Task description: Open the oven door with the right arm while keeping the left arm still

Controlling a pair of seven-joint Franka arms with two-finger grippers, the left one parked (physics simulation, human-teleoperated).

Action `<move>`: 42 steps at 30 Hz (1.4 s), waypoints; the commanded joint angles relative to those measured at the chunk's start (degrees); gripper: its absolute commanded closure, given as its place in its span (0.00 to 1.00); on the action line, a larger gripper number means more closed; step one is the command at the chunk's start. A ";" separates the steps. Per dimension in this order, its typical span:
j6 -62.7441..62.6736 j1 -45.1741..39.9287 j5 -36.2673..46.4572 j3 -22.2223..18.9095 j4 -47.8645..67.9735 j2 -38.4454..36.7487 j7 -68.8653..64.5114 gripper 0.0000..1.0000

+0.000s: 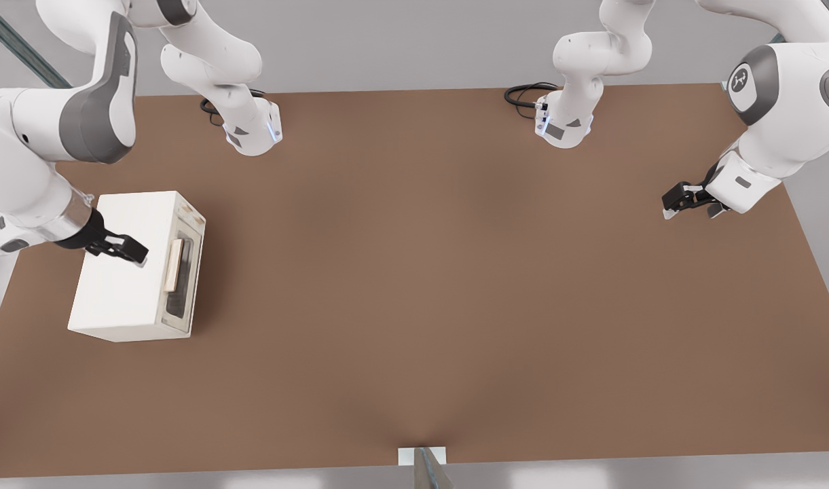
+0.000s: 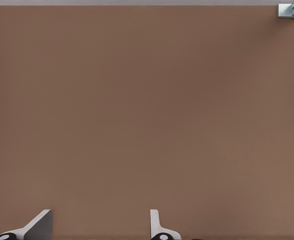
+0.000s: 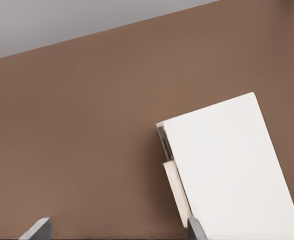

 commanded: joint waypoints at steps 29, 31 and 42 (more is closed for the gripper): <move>14.55 0.74 -40.39 12.91 -32.65 6.10 23.04 1.00; 14.55 0.74 -40.39 13.00 -33.18 6.10 22.95 1.00; 14.72 -2.95 -41.44 13.00 -34.49 5.75 20.23 1.00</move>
